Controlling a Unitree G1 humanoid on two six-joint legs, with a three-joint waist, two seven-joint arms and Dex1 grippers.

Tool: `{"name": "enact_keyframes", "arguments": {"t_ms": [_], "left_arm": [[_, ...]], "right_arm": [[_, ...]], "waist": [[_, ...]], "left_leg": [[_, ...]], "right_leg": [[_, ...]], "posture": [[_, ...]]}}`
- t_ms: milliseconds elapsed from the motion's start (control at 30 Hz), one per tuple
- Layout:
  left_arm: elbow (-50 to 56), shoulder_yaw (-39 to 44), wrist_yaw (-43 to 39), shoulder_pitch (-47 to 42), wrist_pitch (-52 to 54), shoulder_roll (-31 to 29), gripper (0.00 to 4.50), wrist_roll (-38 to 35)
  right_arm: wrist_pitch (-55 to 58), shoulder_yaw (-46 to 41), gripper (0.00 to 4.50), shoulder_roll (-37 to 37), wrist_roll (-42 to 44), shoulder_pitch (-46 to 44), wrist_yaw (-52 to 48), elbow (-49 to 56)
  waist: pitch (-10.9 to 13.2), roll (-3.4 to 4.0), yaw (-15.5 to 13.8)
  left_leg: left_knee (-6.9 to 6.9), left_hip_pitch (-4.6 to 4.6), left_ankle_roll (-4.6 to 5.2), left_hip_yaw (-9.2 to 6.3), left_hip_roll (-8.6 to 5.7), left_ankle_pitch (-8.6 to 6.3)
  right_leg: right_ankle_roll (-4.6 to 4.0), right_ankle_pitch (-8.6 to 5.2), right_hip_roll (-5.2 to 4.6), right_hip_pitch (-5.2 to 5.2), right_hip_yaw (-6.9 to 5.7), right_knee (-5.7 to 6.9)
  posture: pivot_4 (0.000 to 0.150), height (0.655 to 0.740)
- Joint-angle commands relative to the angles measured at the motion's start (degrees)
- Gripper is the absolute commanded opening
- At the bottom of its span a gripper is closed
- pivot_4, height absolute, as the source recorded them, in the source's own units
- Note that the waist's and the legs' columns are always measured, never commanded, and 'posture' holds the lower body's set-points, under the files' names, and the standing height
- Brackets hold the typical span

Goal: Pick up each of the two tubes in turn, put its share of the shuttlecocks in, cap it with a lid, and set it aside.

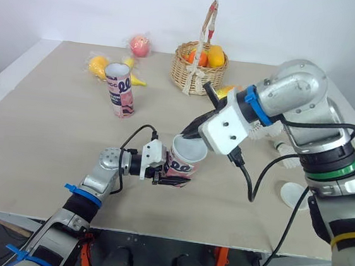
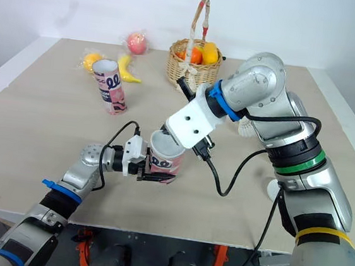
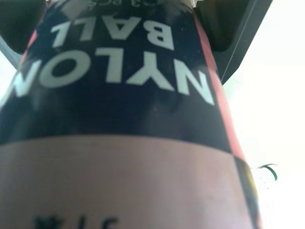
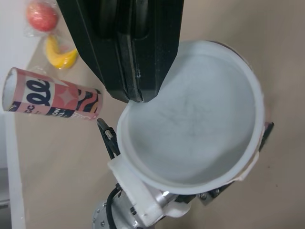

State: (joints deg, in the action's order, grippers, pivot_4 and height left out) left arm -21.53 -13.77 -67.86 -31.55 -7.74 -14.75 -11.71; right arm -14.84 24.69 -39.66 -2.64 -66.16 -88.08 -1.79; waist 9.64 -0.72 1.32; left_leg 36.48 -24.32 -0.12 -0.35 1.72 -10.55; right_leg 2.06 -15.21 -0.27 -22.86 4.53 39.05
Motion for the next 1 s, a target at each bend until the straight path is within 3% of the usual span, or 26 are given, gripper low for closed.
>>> {"name": "enact_keyframes", "arguments": {"t_ms": [33, 167, 267, 367, 533, 767, 800, 833, 933, 1000], "left_arm": [[-2.0, 0.4, 0.8, 0.5, 0.6, -1.2, 2.87, 1.0], [-1.9, 0.6, 1.0, 0.7, 0.7, -1.0, 2.87, 1.0], [-1.6, 0.6, 1.1, 1.0, 0.8, -1.0, 2.87, 0.9], [-1.1, 0.5, 1.2, 1.5, 1.0, -1.0, 2.87, 0.9], [-0.7, 0.3, 1.3, 1.9, 1.2, -0.9, 2.87, 1.0], [-1.0, 0.2, 1.0, 1.8, 1.0, -1.0, 2.87, 1.0], [-1.1, 0.2, 1.0, 1.7, 1.0, -0.9, 2.87, 1.0], [-1.2, 0.3, 1.0, 1.6, 1.0, -0.9, 2.87, 1.0], [-1.4, 0.4, 1.0, 1.5, 0.9, -0.9, 2.87, 1.0], [-1.4, 0.4, 1.0, 1.4, 1.0, -1.0, 2.87, 0.9]], "right_arm": [[-2.8, 4.5, 0.06, 1.8, -4.7, 2.1, 0.1, -2.4], [-3.8, 4.3, 1.29, 4.5, -7.8, 1.5, 2.9, -6.7], [-1.9, 3.0, 2.69, 6.5, -7.4, 1.3, 4.7, -8.7], [6.9, -1.1, 3.94, 8.9, -1.2, -0.8, 4.5, -8.2], [16.6, -8.6, 3.94, 8.6, 6.1, -6.6, 4.0, -12.2], [27.9, -15.0, 3.94, 3.6, 17.4, -7.0, -0.6, -9.4], [28.9, -15.1, 3.43, 3.4, 17.8, -6.3, -0.4, -8.6], [29.5, -14.9, 3.21, 3.2, 17.9, -5.4, 0.0, -8.0], [30.4, -14.5, 1.56, 2.7, 18.8, -2.4, 0.2, -5.0], [30.4, -14.0, 0.72, 2.8, 19.0, -1.1, -0.1, -3.5]], "waist": [[-0.1, -0.03, 0.0], [-0.2, -0.06, 0.0], [-0.2, -0.1, 0.0], [-0.2, -0.14, 0.0], [-0.1, -0.1, 0.1], [-0.1, -0.1, 0.0], [-0.1, -0.09, 0.1], [-0.1, -0.09, 0.2], [-0.1, -0.09, 0.1], [-0.1, -0.09, 0.1]], "left_leg": [[-0.02, 0.06, 0.0, 0.0, 0.0, 0.0], [-0.03, 0.19, 0.0, 0.0, 0.06, 0.0], [-0.04, 0.57, 0.0, 0.01, 0.08, 0.0], [-0.09, 0.76, 0.0, 0.06, 0.12, 0.0], [-0.13, 0.7, 0.0, 0.07, 0.18, 0.0], [-0.14, 0.23, 0.01, -0.09, 0.05, -0.12], [-0.16, 0.23, 0.02, -0.08, 0.05, -0.13], [-0.17, 0.24, 0.02, -0.04, 0.07, -0.13], [-0.17, 0.21, 0.02, -0.14, 0.08, -0.13], [-0.16, 0.17, 0.02, -0.13, 0.07, -0.12]], "right_leg": [[-0.02, -0.01, 0.0, 0.05, 0.0, 0.0], [0.01, -0.04, 0.06, 0.13, -0.04, 0.0], [0.1, -0.13, 0.04, 0.51, -0.05, 0.0], [-0.13, -0.34, 0.02, 0.65, -0.05, 0.0], [-0.46, -0.13, 0.02, 0.54, -0.1, 0.03], [-0.23, -0.21, -0.05, 0.27, -0.14, -0.01], [-0.25, -0.23, -0.05, 0.25, -0.14, -0.01], [-0.28, -0.21, -0.04, 0.19, -0.13, -0.01], [-0.29, -0.19, 0.03, 0.17, -0.19, 0.01], [-0.27, -0.19, 0.02, 0.15, -0.19, 0.01]], "posture": [[0.15, 0.74], [0.15, 0.74], [0.15, 0.74], [0.15, 0.74], [0.15, 0.74], [0.15, 0.74], [0.15, 0.74], [0.15, 0.74], [0.15, 0.74], [0.15, 0.74]]}}
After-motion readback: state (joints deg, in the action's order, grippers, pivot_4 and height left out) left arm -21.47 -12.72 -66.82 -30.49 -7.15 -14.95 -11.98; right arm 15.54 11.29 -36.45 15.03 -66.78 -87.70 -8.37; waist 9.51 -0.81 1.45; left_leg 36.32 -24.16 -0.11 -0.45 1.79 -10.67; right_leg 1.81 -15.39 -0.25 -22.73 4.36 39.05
